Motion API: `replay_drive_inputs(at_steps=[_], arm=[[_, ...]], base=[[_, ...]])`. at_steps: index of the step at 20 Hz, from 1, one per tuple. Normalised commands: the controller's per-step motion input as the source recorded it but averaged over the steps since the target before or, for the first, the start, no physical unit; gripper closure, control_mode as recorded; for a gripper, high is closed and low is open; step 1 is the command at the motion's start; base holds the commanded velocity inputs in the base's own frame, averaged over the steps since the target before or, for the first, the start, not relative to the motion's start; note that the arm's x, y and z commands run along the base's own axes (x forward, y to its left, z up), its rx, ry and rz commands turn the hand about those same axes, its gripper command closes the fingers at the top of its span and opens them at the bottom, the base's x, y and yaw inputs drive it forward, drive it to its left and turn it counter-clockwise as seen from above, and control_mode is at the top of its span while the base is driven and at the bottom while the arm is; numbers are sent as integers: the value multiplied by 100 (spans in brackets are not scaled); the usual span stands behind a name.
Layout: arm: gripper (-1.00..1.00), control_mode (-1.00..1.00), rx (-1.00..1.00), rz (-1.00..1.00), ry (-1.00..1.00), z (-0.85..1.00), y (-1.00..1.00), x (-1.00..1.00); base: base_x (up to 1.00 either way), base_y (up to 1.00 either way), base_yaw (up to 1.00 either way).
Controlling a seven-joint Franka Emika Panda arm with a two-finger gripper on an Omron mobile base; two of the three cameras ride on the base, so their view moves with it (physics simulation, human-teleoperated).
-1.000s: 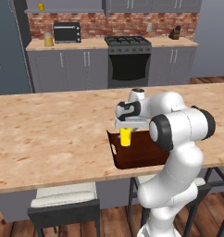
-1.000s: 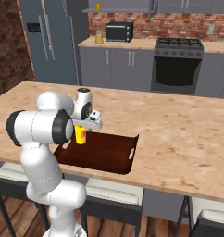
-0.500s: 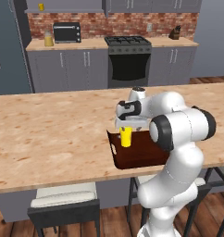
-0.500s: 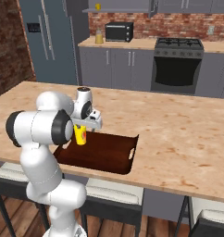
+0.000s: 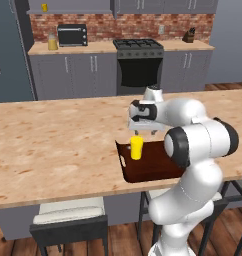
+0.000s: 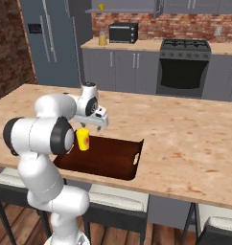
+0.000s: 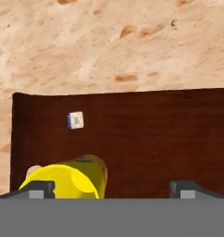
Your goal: There is a tray on the dining counter. Grab the cup, mug, and pitcher and place them on the tray. The pitcher may be placed next to the tray if it cannot fit the tray.
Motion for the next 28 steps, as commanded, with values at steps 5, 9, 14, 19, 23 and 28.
replay_drive_inputs(at_steps=[5, 9, 14, 19, 23, 28], arm=[[-100, -100, 0, 0, 0, 51, -22, 0], [-100, -100, 0, 1, 0, 52, -21, -7], [-100, -100, 0, 1, 0, 48, -12, -20], [-100, -100, 0, 0, 0, 40, -3, -39], [-100, -100, 0, 0, 0, 37, 0, -62], [-100, -100, 0, 0, 0, 37, -2, -79]], base=[[0, 0, 0], [0, 0, 0], [0, 0, 0], [0, 0, 0], [0, 0, 0], [0, 0, 0]])
